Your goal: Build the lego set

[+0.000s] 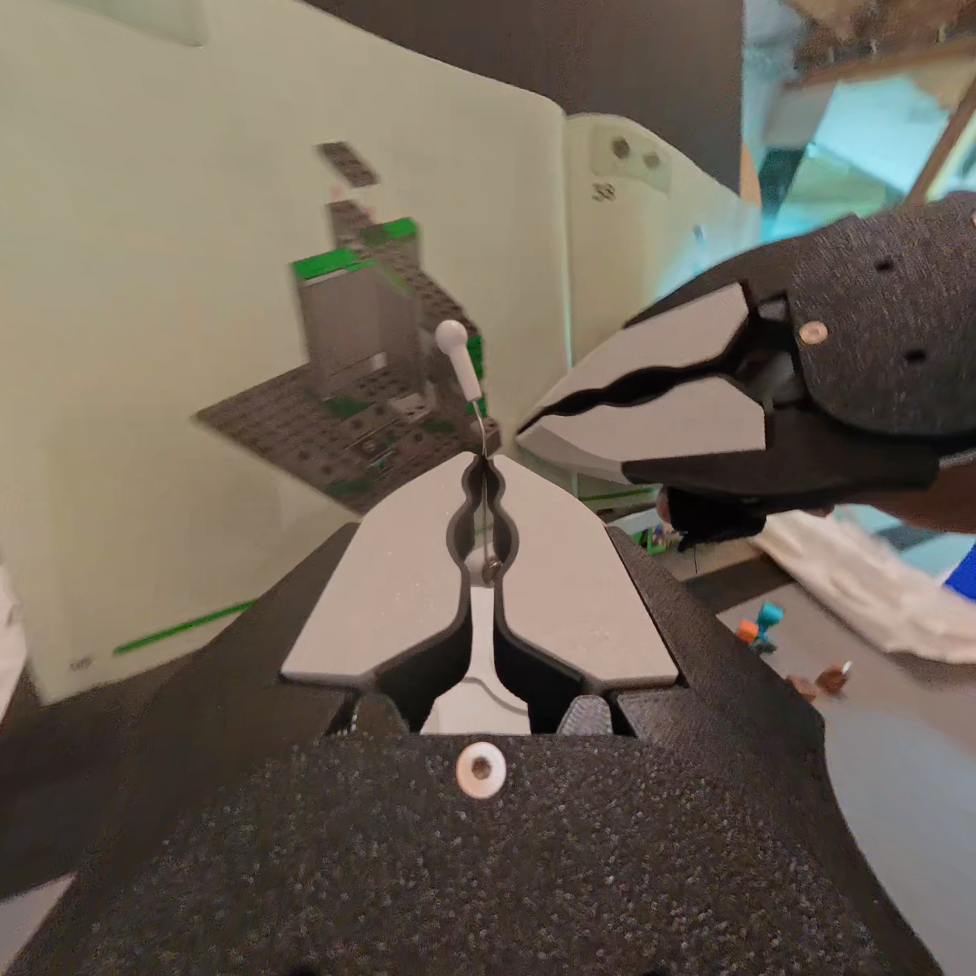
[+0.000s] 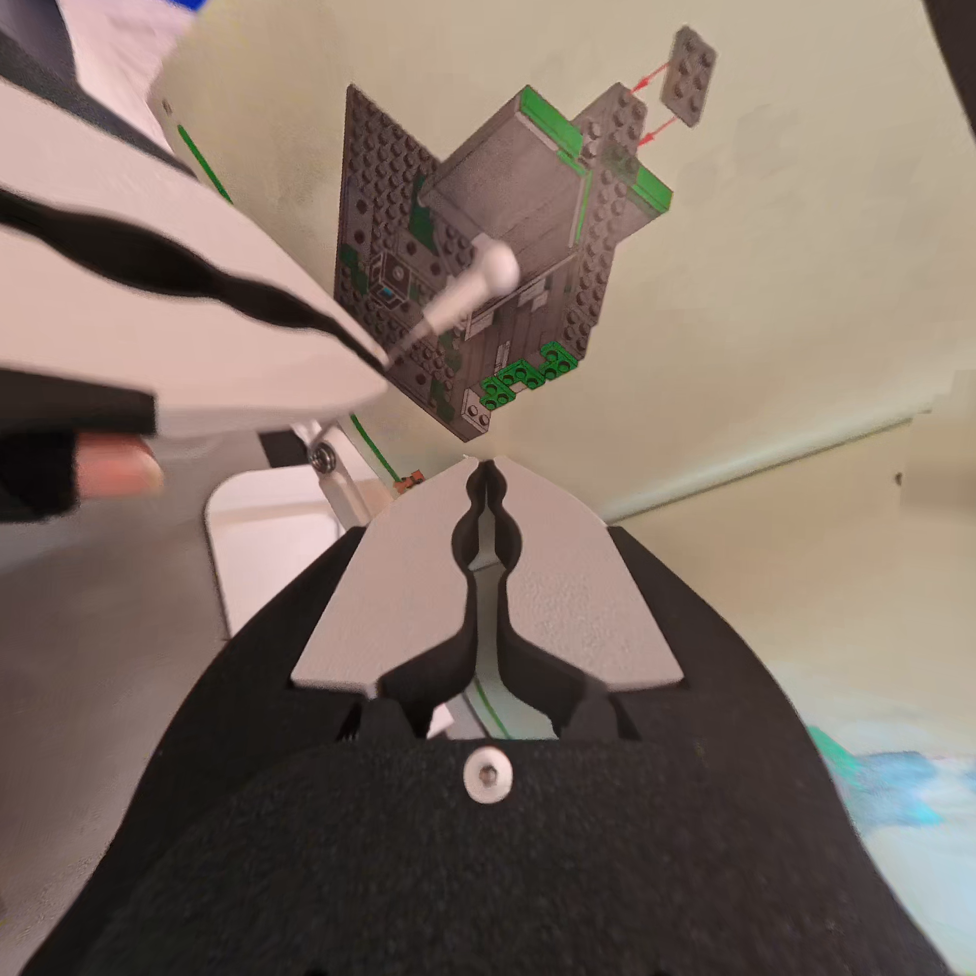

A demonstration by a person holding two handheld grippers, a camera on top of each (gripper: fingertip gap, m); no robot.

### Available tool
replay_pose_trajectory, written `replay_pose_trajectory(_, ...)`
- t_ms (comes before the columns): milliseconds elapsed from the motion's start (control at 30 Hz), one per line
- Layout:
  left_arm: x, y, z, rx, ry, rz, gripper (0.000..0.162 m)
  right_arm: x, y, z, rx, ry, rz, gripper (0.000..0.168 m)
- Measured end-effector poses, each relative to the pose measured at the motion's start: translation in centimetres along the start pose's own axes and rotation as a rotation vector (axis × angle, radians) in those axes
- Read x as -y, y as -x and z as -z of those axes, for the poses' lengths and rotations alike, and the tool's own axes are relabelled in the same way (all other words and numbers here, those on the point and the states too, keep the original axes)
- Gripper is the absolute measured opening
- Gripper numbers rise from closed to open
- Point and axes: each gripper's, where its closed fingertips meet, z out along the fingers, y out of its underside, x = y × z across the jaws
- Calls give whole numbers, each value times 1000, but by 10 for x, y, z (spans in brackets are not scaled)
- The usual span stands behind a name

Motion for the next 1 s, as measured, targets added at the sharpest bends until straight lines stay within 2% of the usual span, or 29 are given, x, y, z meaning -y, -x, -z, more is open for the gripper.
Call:
replay_pose_trajectory(100,-8,-21,-13,-69,78,-172,1,1,2,3,76,-71,-155,0)
replay_pose_trajectory(167,-9,-23,-16,-52,87,-266,1,-5,1,5,112,-84,-256,0)
replay_pose_trajectory(233,-12,-24,-17,-76,94,-262,1,-8,0,11,128,-113,-329,0)
replay_pose_trajectory(400,-15,-28,-19,-105,106,-321,1,-20,-7,33,137,-146,-397,2)
replay_pose_trajectory(633,-25,-33,-23,-49,192,-702,1,-51,-23,66,78,-225,-509,3)
replay_pose_trajectory(733,-24,-31,-22,-45,212,-684,1,-63,-20,83,81,-295,-615,3)
replay_pose_trajectory(833,-12,-30,-12,-21,157,-651,9,-70,-9,105,81,-400,-693,3)
replay_pose_trajectory(1000,6,-38,28,-17,55,-498,12,-83,16,135,-19,-499,-639,9)
